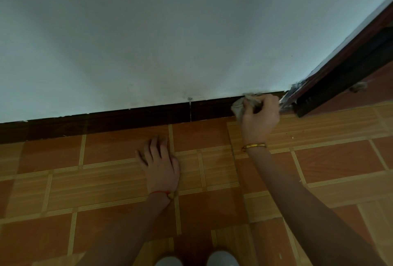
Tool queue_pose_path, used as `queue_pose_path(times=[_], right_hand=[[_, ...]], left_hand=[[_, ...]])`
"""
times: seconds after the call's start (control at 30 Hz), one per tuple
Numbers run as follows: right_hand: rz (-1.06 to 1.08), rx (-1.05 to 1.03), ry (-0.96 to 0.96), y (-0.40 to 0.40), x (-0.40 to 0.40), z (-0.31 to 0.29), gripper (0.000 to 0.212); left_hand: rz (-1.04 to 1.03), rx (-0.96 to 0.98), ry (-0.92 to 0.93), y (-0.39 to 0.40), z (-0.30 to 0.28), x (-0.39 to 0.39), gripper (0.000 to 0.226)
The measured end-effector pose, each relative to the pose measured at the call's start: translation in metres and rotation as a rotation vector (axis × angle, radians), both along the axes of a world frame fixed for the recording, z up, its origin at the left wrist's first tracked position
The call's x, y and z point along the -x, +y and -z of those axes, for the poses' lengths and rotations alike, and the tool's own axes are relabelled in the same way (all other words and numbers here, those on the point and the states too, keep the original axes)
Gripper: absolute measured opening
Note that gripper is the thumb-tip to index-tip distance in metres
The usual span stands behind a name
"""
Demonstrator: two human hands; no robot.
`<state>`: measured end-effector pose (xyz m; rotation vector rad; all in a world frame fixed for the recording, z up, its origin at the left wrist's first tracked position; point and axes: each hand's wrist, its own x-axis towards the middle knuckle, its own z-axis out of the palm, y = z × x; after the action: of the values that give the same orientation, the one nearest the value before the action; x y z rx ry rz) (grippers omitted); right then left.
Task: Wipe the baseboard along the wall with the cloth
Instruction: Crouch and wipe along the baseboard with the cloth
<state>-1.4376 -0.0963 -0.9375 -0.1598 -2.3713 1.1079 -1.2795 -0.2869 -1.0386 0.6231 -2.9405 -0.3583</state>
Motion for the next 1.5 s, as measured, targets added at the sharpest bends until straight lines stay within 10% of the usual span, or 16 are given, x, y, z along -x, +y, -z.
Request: queue_pose_path(times=[0.17, 0.37, 0.7, 1.5], right_hand=[[-0.127, -0.010, -0.003, -0.019, -0.009, 0.006, 0.022], [0.275, 0.086, -0.035, 0.054, 0.027, -0.002, 0.018], [-0.137, -0.070, -0.005, -0.004, -0.004, 0.009, 0.022], [0.023, -0.185, -0.264, 0.041, 0.014, 0.044, 0.017]], left_hand=[[0.018, -0.015, 0.020, -0.002, 0.000, -0.002, 0.055], [0.020, -0.021, 0.018, -0.001, -0.001, -0.001, 0.054], [0.015, -0.017, 0.002, -0.001, 0.000, -0.002, 0.054], [0.004, -0.020, -0.015, -0.001, -0.002, 0.000, 0.056]])
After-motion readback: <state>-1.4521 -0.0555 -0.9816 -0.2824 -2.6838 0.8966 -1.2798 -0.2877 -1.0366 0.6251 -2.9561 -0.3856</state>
